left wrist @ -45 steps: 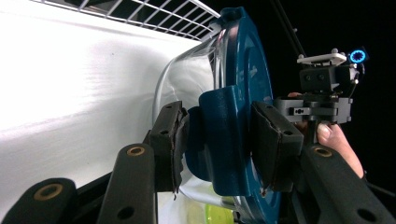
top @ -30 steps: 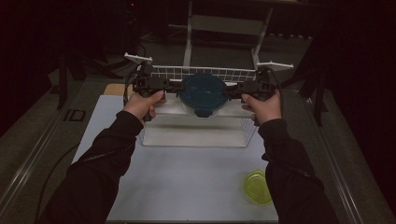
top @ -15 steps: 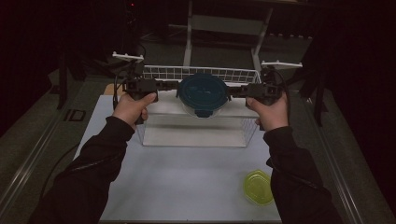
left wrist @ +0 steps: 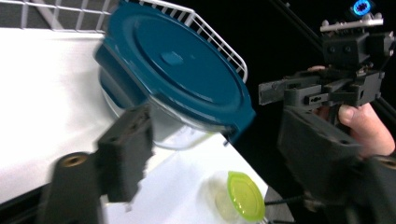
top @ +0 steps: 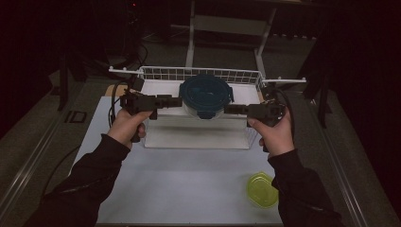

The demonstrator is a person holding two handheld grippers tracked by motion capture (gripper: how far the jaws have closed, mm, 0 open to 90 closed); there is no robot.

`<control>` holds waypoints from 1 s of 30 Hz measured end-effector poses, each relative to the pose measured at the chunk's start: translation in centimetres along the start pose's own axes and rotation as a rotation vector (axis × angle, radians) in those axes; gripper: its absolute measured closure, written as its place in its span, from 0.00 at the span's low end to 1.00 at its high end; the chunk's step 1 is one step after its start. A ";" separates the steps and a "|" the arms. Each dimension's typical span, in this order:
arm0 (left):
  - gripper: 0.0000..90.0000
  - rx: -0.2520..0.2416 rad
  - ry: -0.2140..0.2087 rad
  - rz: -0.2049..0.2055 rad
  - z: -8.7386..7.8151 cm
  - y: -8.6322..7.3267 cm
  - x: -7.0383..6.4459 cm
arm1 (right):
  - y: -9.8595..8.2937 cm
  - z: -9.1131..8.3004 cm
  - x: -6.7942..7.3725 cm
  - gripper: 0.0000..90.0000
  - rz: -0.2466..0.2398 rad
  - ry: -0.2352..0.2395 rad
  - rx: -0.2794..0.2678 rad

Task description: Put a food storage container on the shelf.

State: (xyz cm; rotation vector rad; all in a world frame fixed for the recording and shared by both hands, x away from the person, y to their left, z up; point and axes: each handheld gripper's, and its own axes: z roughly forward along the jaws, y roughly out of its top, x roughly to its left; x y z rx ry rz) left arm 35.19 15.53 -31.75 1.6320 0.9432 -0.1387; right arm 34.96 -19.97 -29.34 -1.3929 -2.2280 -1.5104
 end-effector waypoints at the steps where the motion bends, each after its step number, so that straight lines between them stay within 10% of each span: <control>1: 0.23 -0.005 0.000 0.017 -0.1 -0.3 -0.1 | -0.3 0.1 0.3 0.59 -0.006 0.006 0.003; 8: 0.02 -0.030 0.033 0.096 -0.1 -2.5 -0.8 | -1.9 1.2 1.6 0.64 -0.048 0.024 0.034; 22: 0.02 -0.023 0.087 0.291 -0.4 -8.7 -2.6 | -2.9 3.3 3.0 1.00 -0.097 0.020 0.098; 30: 0.02 -0.016 0.130 0.335 -0.6 -11.9 -2.9 | -2.5 4.2 2.7 1.00 -0.070 -0.010 0.096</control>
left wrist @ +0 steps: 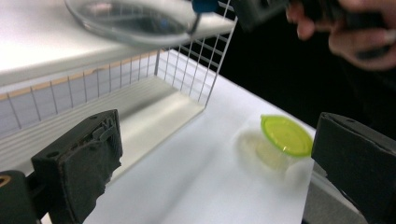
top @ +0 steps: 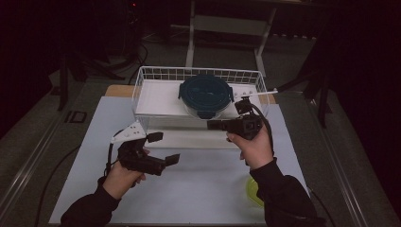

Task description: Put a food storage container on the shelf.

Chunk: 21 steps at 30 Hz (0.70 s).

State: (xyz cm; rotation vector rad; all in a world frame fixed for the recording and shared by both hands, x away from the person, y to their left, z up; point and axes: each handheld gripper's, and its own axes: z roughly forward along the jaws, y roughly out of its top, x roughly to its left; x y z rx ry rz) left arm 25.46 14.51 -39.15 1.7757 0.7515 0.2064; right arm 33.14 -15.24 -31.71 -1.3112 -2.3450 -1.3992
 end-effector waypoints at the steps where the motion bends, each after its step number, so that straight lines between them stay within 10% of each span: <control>1: 0.02 0.000 0.000 0.000 0.0 0.0 0.0 | 0.0 0.0 0.0 1.00 0.000 0.000 0.000; 21: 0.01 0.004 0.017 -0.010 1.3 -6.1 -1.0 | 1.8 1.3 -1.5 1.00 0.037 -0.049 -0.020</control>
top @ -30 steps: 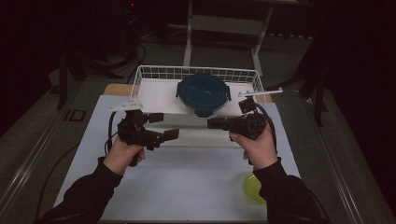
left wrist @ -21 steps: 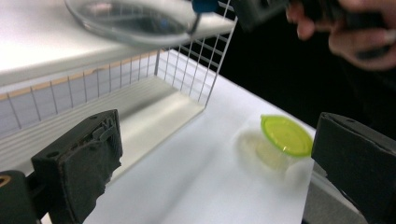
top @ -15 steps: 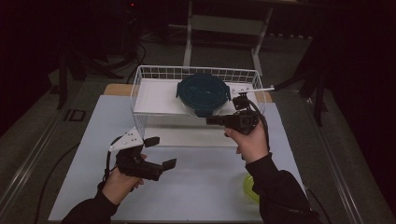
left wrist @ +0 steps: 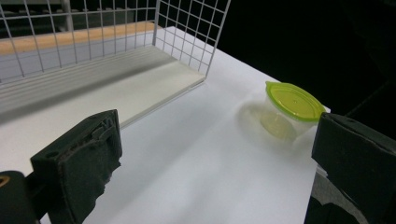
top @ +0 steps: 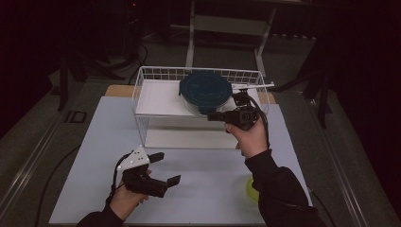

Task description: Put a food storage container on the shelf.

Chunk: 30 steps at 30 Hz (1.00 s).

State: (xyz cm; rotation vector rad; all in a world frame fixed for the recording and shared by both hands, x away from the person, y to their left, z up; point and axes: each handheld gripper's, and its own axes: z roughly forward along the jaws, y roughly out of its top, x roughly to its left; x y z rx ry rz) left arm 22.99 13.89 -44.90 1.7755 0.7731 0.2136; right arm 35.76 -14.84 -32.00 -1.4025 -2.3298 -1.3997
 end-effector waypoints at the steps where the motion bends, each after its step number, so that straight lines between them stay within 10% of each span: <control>1: 0.01 0.004 -0.004 -0.005 0.1 -0.1 0.0 | 0.1 0.1 -0.1 1.00 0.004 0.005 -0.001; 30: 0.01 0.042 0.021 0.041 -0.8 -0.4 -0.2 | 0.4 0.0 -0.7 0.90 -0.011 -0.007 -0.010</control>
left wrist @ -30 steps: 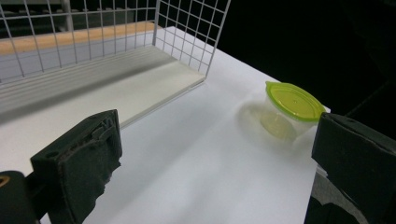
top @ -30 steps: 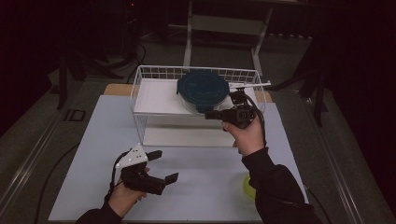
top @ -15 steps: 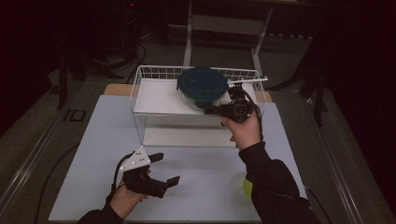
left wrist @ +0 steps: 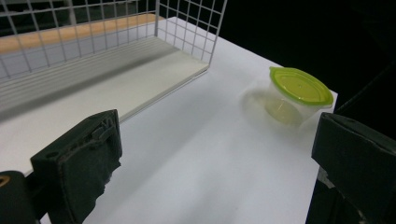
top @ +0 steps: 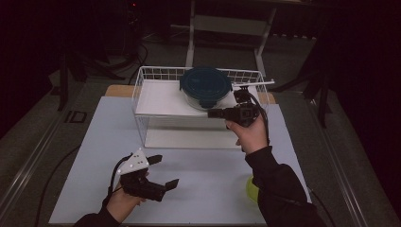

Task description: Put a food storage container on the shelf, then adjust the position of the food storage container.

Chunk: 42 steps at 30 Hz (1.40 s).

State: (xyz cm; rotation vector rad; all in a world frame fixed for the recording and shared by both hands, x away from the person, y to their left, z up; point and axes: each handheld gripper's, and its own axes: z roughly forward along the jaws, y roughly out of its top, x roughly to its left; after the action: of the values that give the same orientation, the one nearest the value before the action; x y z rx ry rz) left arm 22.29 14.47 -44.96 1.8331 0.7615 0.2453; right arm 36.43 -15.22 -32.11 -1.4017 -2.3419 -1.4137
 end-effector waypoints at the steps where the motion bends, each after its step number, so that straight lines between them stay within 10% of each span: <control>1: 0.01 0.000 0.003 -0.004 -0.1 -0.1 0.0 | -0.3 -0.2 0.0 0.85 -0.007 0.004 -0.002; 13: 0.01 -0.027 0.003 0.027 -0.7 -1.4 -0.2 | -4.2 -2.9 -0.4 0.21 -0.160 0.060 -0.061; 24: 0.01 -0.030 -0.001 0.019 -0.3 -1.9 -0.1 | -8.5 -5.4 -1.8 0.16 -0.318 0.019 -0.153; 42: 0.01 -0.037 -0.024 0.025 0.0 -2.3 -0.3 | -15.0 -9.1 -6.2 0.17 -0.237 -0.041 -0.173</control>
State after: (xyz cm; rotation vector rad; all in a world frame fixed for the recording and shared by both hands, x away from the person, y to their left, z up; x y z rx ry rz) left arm 21.17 14.77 -46.98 1.8086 0.7137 0.2518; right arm 25.83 -28.43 -39.86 -1.2327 -2.5367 -1.7000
